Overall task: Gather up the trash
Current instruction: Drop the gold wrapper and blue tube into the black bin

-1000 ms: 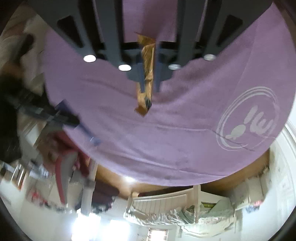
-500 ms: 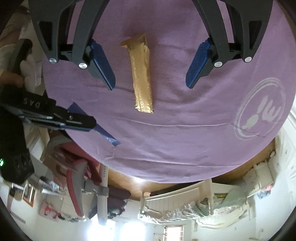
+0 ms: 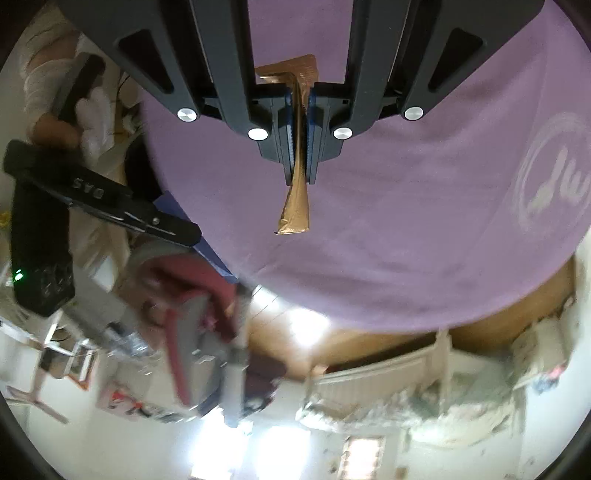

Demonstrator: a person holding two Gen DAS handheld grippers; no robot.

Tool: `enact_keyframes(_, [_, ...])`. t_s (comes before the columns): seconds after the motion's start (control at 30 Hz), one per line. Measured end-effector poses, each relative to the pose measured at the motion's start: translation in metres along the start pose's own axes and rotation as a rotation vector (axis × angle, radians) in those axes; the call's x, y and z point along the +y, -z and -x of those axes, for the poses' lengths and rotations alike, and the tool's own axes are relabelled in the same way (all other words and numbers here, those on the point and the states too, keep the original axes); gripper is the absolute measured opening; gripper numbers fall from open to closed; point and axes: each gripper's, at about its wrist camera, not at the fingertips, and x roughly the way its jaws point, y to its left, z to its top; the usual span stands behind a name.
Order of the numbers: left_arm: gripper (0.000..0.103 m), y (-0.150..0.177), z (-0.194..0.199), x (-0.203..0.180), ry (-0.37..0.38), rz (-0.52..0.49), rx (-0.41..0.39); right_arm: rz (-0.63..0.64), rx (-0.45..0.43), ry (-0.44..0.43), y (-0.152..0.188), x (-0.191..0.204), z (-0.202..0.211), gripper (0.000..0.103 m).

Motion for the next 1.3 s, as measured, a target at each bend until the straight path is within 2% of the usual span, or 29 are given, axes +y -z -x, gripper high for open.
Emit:
enact_keyframes(0.13, [0.007,-0.029,-0.003,-0.047,0.111,-0.066,-0.09,-0.099,-0.163,0.092,-0.013,-0.04,0.049,0.02])
enact_keyframes(0.23, [0.007,-0.044,-0.015,-0.08,0.178,-0.11,-0.129,-0.175,-0.278,0.178,-0.016,-0.073,0.09,0.02])
enact_keyframes(0.4, [0.007,-0.062,-0.054,-0.129,0.308,-0.14,-0.1,-0.282,-0.367,0.296,-0.01,-0.124,0.135,0.02])
enact_keyframes(0.5, [0.007,-0.064,-0.081,-0.15,0.348,-0.152,-0.067,-0.314,-0.37,0.332,-0.003,-0.147,0.146,0.02])
enact_keyframes(0.67, [0.007,-0.059,-0.105,-0.17,0.373,-0.166,-0.019,-0.343,-0.358,0.359,0.008,-0.168,0.147,0.02])
enact_keyframes(1.17, [0.008,-0.053,-0.137,-0.188,0.381,-0.202,0.058,-0.39,-0.323,0.352,0.028,-0.194,0.133,0.02])
enact_keyframes(1.27, [0.015,-0.052,-0.144,-0.198,0.359,-0.231,0.076,-0.399,-0.298,0.358,0.029,-0.201,0.129,0.021])
enact_keyframes(1.3, [0.036,-0.052,-0.146,-0.203,0.328,-0.251,0.078,-0.407,-0.283,0.364,0.03,-0.204,0.126,0.03])
